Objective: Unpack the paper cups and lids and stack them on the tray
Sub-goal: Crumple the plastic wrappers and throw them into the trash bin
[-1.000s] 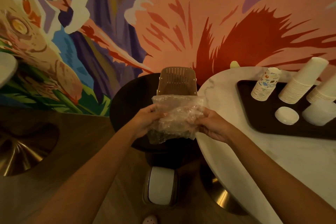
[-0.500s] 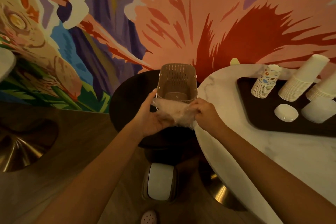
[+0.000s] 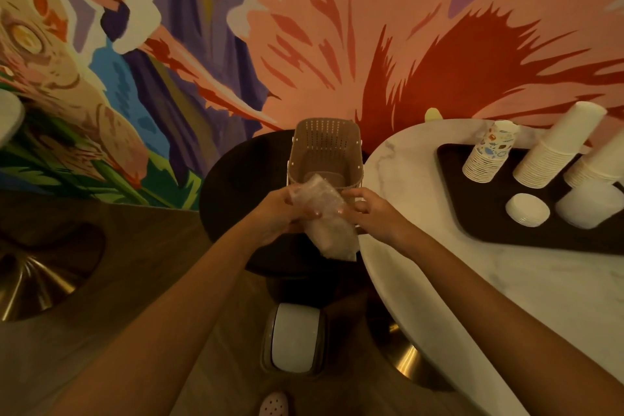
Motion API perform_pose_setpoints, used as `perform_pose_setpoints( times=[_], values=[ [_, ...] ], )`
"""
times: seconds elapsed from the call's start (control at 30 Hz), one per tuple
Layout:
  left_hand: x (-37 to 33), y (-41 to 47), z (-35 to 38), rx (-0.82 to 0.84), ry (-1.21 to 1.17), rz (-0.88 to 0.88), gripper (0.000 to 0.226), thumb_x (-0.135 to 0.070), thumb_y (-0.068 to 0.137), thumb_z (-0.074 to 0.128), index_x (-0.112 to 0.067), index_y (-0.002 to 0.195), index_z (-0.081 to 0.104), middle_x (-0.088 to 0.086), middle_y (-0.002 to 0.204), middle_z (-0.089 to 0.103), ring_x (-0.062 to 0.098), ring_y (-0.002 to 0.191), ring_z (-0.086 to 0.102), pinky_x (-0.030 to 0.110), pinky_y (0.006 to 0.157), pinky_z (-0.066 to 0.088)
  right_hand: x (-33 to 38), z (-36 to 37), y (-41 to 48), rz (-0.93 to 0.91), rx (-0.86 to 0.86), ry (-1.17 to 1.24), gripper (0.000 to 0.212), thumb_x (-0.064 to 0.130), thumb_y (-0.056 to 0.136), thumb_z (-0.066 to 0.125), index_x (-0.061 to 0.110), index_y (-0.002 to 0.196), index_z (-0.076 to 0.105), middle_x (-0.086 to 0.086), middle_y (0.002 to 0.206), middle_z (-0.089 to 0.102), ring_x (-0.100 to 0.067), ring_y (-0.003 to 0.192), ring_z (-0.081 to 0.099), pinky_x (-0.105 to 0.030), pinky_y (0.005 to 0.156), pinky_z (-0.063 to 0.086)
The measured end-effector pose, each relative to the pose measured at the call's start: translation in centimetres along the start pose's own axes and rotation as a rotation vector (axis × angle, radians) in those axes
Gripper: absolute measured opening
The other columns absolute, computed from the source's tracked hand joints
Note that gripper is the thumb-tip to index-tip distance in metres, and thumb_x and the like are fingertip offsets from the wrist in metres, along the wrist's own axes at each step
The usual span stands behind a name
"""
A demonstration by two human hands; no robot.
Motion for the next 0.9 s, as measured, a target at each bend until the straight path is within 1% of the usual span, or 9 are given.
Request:
perform_pose_setpoints(
  times=[0.1, 0.23, 0.3, 0.43, 0.5, 0.57, 0.67, 0.77, 0.9],
  values=[
    [-0.7, 0.1, 0.9, -0.028, 0.026, 0.012, 0.039, -0.003, 0.080, 0.062, -0.024, 0.112, 0.053, 0.007, 0.123, 0.056, 0.024, 0.112, 0.057, 0.042, 0.093, 0.050, 0.3, -0.9, 0.0, -0.081, -0.080, -0.071, 0.030, 0.005, 0.087, 0.058, 0.004, 0.117, 0.057, -0.010, 0.104, 0.062, -0.016, 0.093, 0.057, -0.015, 0.068, 0.047],
    [1.2, 0.2, 2.6, -0.021, -0.177, -0.135, 0.033, -0.024, 0.087, 0.057, -0.021, 0.117, 0.044, 0.008, 0.116, 0.056, 0.028, 0.113, 0.054, 0.046, 0.097, 0.046, 0.1, -3.0, -0.1, -0.093, -0.248, 0.046, 0.022, 0.002, 0.086, 0.058, 0.004, 0.108, 0.061, -0.009, 0.096, 0.061, -0.021, 0.089, 0.058, -0.025, 0.070, 0.051],
    [1.8, 0.1, 3.4, 0.021, -0.174, -0.149, 0.030, -0.021, 0.091, 0.051, -0.020, 0.120, 0.046, 0.009, 0.116, 0.058, 0.029, 0.110, 0.057, 0.046, 0.089, 0.050, -0.3, -3.5, 0.0, -0.080, -0.281, 0.080, 0.024, 0.002, 0.086, 0.058, 0.006, 0.108, 0.061, -0.012, 0.096, 0.063, -0.022, 0.087, 0.060, -0.030, 0.071, 0.054],
    [1.7, 0.3, 2.4, 0.000, -0.264, -0.118, 0.034, -0.001, 0.090, 0.045, -0.019, 0.118, 0.052, 0.012, 0.117, 0.057, 0.026, 0.097, 0.061, 0.033, 0.063, 0.059, -0.9, -2.8, -0.2, -0.067, -0.173, 0.316, 0.029, -0.004, 0.086, 0.055, 0.010, 0.111, 0.059, -0.009, 0.098, 0.064, -0.018, 0.082, 0.064, -0.024, 0.064, 0.058],
    [1.8, 0.3, 1.9, 0.005, -0.315, -0.113, 0.034, -0.001, 0.090, 0.044, -0.019, 0.117, 0.055, 0.013, 0.124, 0.054, 0.027, 0.102, 0.059, 0.030, 0.062, 0.059, -1.0, -2.2, -0.4, -0.064, -0.099, 0.427, 0.026, -0.006, 0.086, 0.052, 0.011, 0.103, 0.062, -0.005, 0.096, 0.065, -0.017, 0.083, 0.064, -0.023, 0.062, 0.058],
    [2.1, 0.3, 1.8, 0.018, -0.333, -0.121, 0.028, -0.004, 0.092, 0.043, -0.018, 0.110, 0.058, 0.011, 0.117, 0.058, 0.024, 0.099, 0.060, 0.027, 0.065, 0.059, -1.2, -1.7, -0.4, -0.053, -0.059, 0.466, 0.027, -0.009, 0.086, 0.050, 0.007, 0.104, 0.064, -0.003, 0.091, 0.065, -0.015, 0.078, 0.065, -0.020, 0.061, 0.057],
    [3.5, -0.1, 2.4, 0.064, -0.303, -0.241, 0.022, -0.011, 0.094, 0.043, -0.009, 0.113, 0.055, 0.013, 0.099, 0.063, 0.021, 0.085, 0.064, 0.027, 0.063, 0.059, -1.2, -1.9, -0.2, -0.064, -0.107, 0.324, 0.031, -0.011, 0.086, 0.049, 0.003, 0.110, 0.062, -0.002, 0.087, 0.064, -0.012, 0.073, 0.064, -0.017, 0.062, 0.057],
    [4.6, -0.4, 3.1, 0.119, -0.355, -0.369, 0.034, -0.031, 0.095, 0.041, -0.006, 0.115, 0.054, 0.017, 0.104, 0.064, 0.027, 0.092, 0.064, 0.037, 0.079, 0.055, -1.1, -3.2, 0.3, -0.143, -0.253, 0.136, 0.028, -0.017, 0.085, 0.044, -0.010, 0.103, 0.064, -0.013, 0.096, 0.064, -0.018, 0.075, 0.062, -0.015, 0.063, 0.055],
    [4.6, -0.3, 2.9, 0.135, -0.362, -0.423, 0.063, -0.058, 0.080, 0.049, -0.005, 0.113, 0.055, 0.018, 0.110, 0.060, 0.028, 0.097, 0.060, 0.037, 0.088, 0.048, -0.3, -3.2, 0.3, -0.312, -0.311, -0.133, 0.026, -0.025, 0.078, 0.044, -0.016, 0.087, 0.067, -0.027, 0.102, 0.064, -0.039, 0.093, 0.061, -0.042, 0.082, 0.055]
  ],
)
Point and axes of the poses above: each hand's wrist, its own y-axis towards the middle knuckle, its own z-axis out of the palm, x = y × z, the point moved 10 cm from there along y, towards the middle knuckle
